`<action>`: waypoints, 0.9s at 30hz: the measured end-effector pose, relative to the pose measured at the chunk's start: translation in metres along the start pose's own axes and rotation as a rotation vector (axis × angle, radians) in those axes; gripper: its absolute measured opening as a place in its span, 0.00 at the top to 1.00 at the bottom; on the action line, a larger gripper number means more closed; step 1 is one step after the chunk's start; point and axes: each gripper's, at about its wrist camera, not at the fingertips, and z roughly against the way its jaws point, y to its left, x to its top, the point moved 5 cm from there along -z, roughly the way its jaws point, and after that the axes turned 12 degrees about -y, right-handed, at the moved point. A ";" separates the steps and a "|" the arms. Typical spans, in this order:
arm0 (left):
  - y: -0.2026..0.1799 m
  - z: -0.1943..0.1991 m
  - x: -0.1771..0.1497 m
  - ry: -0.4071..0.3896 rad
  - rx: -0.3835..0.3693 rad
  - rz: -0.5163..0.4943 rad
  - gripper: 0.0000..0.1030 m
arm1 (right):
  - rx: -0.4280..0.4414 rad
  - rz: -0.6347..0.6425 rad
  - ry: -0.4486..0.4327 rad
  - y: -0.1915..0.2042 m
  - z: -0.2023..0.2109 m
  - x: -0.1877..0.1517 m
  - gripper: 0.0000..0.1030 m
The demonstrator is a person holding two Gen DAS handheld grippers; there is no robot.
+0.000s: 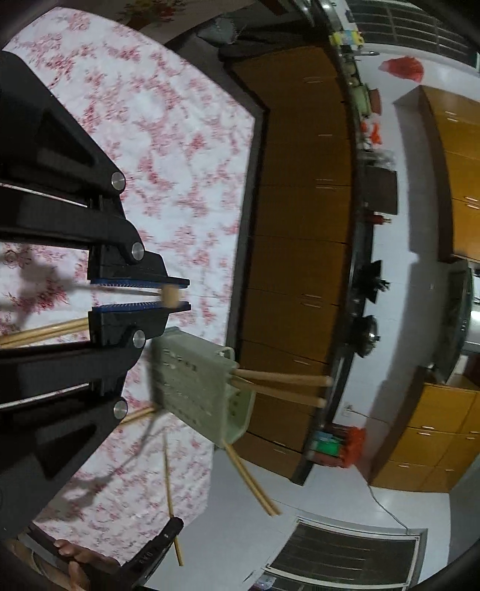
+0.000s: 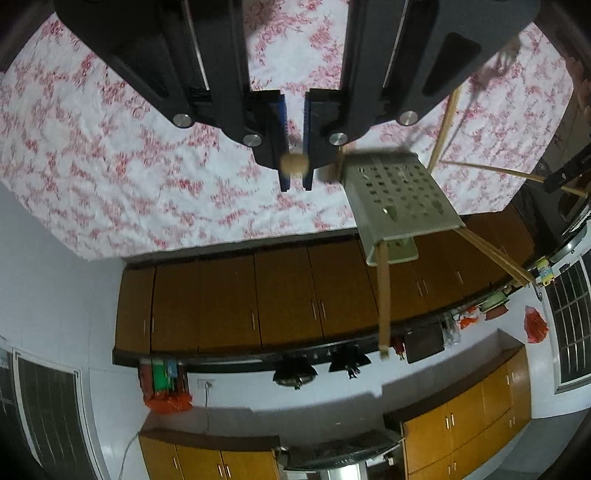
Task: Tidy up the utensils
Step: 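Lift the held chopsticks upright with both tools and carry them toward the caddy, then lower both chopsticks into the green caddy and open both tools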
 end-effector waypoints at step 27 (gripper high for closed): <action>-0.078 0.042 0.118 -0.344 -0.170 -0.025 0.93 | 0.217 -0.012 -0.336 0.065 0.058 0.133 0.92</action>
